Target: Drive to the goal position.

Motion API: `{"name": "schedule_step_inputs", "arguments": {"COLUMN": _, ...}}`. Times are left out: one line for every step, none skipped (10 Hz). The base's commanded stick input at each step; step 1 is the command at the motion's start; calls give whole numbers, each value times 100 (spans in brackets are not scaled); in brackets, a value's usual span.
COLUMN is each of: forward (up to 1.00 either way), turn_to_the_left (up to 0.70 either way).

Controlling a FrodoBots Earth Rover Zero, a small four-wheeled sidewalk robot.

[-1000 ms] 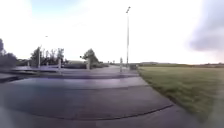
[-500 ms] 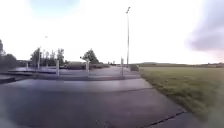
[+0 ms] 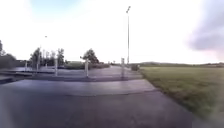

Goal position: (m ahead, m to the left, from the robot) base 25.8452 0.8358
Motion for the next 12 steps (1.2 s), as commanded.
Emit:
{"name": "schedule_step_inputs", "arguments": {"forward": 45, "turn_to_the_left": 0}}
{"name": "schedule_step_inputs", "arguments": {"forward": 45, "turn_to_the_left": 0}}
{"name": "schedule_step_inputs", "arguments": {"forward": 45, "turn_to_the_left": 0}}
{"name": "schedule_step_inputs", "arguments": {"forward": 45, "turn_to_the_left": 0}}
{"name": "schedule_step_inputs", "arguments": {"forward": 45, "turn_to_the_left": 0}}
{"name": "schedule_step_inputs", "arguments": {"forward": 45, "turn_to_the_left": 0}}
{"name": "schedule_step_inputs", "arguments": {"forward": 45, "turn_to_the_left": 0}}
{"name": "schedule_step_inputs", "arguments": {"forward": 45, "turn_to_the_left": 0}}
{"name": "schedule_step_inputs", "arguments": {"forward": 45, "turn_to_the_left": 0}}
{"name": "schedule_step_inputs", "arguments": {"forward": 45, "turn_to_the_left": 0}}
{"name": "schedule_step_inputs", "arguments": {"forward": 45, "turn_to_the_left": 0}}
{"name": "schedule_step_inputs", "arguments": {"forward": 45, "turn_to_the_left": 0}}
